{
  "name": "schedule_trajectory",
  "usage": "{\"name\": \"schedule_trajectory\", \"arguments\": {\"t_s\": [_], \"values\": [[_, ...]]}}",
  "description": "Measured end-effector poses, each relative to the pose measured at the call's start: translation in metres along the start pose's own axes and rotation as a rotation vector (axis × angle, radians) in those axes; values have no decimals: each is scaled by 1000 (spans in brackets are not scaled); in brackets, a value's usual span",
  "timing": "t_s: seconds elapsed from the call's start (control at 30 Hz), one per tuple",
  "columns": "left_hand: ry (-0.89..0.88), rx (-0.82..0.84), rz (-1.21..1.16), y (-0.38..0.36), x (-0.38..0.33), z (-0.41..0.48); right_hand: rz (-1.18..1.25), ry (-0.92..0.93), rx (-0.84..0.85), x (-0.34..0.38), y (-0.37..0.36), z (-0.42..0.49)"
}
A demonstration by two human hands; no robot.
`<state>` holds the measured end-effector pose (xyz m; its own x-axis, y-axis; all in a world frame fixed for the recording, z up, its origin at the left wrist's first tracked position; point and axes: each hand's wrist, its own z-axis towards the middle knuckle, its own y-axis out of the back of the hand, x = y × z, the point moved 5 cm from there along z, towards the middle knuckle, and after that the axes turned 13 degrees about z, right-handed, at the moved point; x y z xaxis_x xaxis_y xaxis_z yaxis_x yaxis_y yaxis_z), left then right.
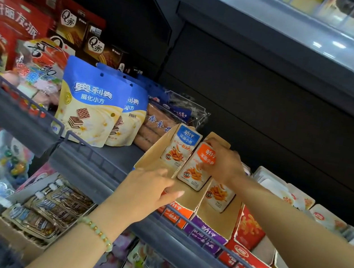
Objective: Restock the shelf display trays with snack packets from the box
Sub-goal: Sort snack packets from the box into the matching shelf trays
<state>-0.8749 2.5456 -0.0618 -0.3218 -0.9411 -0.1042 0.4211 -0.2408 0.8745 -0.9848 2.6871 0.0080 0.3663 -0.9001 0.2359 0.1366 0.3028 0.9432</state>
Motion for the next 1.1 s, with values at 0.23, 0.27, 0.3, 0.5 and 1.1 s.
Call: {"name": "schedule_trajectory", "arguments": {"t_s": [0.23, 0.27, 0.3, 0.5, 1.1], "values": [[5, 23, 9, -1, 1, 0, -4, -53, -59, -11, 1, 12], [7, 26, 11, -2, 1, 1, -13, -47, -61, -10, 1, 13], [9, 27, 15, -2, 2, 1, -26, -40, -63, -10, 1, 14], [19, 14, 16, -2, 3, 1, -50, 16, -102, -8, 5, 14], [104, 463, -307, -14, -58, -141, 774, 105, 159, 1, 26, -201]]}}
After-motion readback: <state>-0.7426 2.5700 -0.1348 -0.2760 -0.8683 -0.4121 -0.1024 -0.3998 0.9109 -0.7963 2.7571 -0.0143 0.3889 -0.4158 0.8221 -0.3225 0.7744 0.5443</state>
